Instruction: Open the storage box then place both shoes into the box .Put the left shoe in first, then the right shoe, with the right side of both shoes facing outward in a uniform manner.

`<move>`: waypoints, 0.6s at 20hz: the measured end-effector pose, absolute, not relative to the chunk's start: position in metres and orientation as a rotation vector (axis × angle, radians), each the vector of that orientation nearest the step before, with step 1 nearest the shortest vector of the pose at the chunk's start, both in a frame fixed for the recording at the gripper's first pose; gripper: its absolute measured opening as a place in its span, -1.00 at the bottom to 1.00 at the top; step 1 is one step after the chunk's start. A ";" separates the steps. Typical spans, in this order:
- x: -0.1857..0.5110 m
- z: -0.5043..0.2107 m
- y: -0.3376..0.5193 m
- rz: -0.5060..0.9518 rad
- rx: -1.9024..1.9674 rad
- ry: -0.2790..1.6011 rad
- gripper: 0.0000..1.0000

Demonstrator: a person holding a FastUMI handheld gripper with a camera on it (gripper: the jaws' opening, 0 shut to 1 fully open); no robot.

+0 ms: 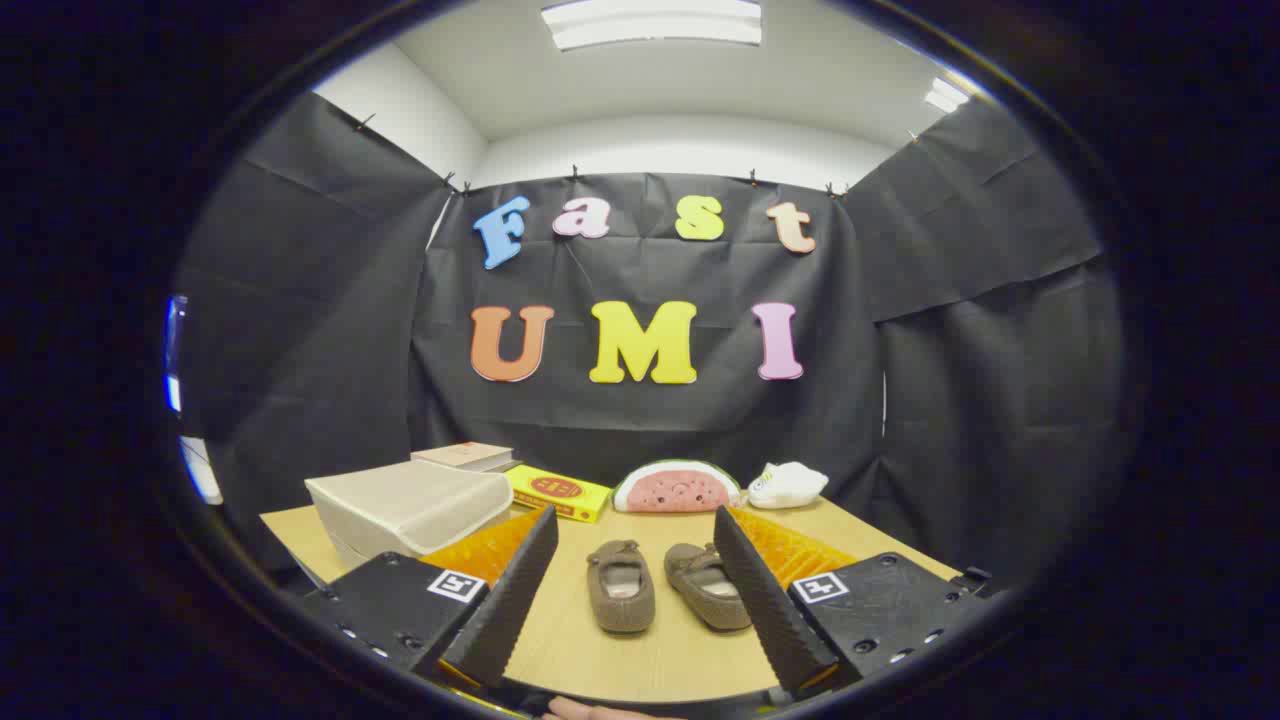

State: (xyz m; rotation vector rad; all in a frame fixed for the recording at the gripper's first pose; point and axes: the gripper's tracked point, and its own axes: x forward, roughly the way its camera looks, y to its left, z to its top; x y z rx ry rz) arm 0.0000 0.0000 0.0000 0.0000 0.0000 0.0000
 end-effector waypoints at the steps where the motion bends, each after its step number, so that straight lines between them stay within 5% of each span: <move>1: 0.000 -0.001 -0.004 -0.006 0.005 0.000 0.91; 12: 0.009 -0.019 -0.008 -0.010 0.023 0.050 0.91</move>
